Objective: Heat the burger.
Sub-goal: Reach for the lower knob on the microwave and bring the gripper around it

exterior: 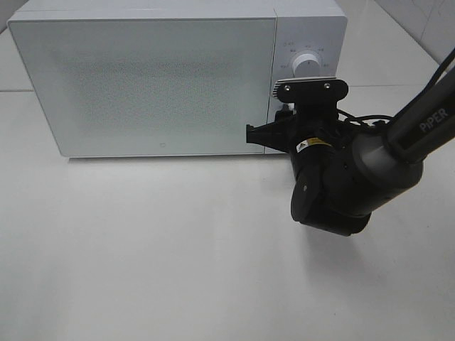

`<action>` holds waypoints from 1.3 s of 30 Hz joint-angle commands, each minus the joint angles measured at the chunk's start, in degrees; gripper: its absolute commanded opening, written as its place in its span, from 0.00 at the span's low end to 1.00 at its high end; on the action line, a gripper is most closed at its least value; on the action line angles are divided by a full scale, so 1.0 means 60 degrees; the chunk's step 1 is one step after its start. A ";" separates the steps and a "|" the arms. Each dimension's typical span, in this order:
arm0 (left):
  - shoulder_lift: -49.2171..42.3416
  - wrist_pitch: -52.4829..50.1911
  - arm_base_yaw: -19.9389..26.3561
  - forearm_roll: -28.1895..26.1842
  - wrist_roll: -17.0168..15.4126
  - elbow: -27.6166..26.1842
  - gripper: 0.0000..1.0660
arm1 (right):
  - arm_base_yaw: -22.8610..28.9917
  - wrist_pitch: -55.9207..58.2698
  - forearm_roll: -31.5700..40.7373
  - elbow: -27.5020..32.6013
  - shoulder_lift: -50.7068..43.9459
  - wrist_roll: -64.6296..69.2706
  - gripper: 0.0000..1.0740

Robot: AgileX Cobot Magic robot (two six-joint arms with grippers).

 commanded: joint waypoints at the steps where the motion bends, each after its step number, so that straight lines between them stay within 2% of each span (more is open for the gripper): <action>1: -0.0162 -0.0134 0.0019 -0.0048 0.0000 0.0019 0.94 | -0.0057 -0.0525 -0.0716 -0.0143 -0.0038 0.0583 0.00; 4: -0.0162 -0.0134 0.0019 -0.0048 0.0000 0.0019 0.94 | -0.0057 -0.0764 -0.0754 -0.0143 -0.0038 0.1824 0.00; 7: -0.0162 -0.0134 0.0019 -0.0048 0.0000 0.0019 0.94 | -0.0057 -0.0773 -0.0773 -0.0143 -0.0038 0.2168 0.00; 9: -0.0162 -0.0134 0.0019 -0.0048 0.0000 0.0019 0.94 | -0.0057 -0.0793 -0.1423 -0.0143 -0.0038 0.3915 0.00; 12: -0.0162 -0.0134 0.0019 -0.0048 0.0000 0.0019 0.94 | -0.0057 -0.0793 -0.2034 -0.0143 -0.0038 0.5185 0.00; 16: -0.0162 -0.0134 0.0019 -0.0048 0.0000 0.0019 0.94 | -0.0057 -0.0793 -0.2349 -0.0143 -0.0038 0.6341 0.00; 17: -0.0162 -0.0134 0.0019 -0.0048 0.0000 0.0019 0.94 | -0.0057 -0.0793 -0.2473 -0.0143 -0.0038 0.7296 0.00; 39: -0.0162 -0.0134 0.0019 -0.0048 0.0000 0.0019 0.94 | -0.0057 -0.1261 -0.2655 -0.0143 -0.0038 1.6425 0.00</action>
